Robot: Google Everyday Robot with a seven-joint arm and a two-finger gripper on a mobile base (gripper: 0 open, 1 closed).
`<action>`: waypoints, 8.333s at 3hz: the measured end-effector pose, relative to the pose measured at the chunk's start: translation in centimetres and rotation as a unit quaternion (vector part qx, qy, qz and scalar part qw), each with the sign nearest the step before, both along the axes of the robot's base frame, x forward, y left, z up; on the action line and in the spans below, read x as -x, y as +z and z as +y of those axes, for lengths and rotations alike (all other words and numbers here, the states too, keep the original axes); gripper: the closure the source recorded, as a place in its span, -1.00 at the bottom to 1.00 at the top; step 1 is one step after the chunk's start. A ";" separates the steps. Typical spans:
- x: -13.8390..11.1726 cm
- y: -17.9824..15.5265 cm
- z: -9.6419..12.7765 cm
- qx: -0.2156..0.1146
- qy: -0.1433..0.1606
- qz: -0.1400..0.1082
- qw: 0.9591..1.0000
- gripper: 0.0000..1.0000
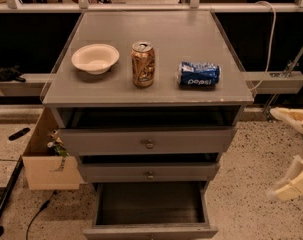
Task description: Close bottom drawer
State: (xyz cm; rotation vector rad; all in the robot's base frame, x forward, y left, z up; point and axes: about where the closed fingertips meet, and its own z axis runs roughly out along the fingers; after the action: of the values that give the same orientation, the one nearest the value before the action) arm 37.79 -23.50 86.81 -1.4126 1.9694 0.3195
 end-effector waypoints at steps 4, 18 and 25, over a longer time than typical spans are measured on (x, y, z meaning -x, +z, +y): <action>-0.6 -12.5 2.9 -0.063 -0.004 0.026 0.998 -1.00; -2.7 -48.7 4.0 -0.196 -0.050 0.110 0.973 1.00; 0.8 -57.2 7.1 -0.175 -0.053 0.171 0.968 1.00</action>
Offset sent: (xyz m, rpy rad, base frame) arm 0.0107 0.0176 -0.0347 0.0703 0.0042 0.0132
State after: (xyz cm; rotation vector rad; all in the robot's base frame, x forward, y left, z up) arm 36.99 -16.44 29.59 -1.0744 2.1171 0.8634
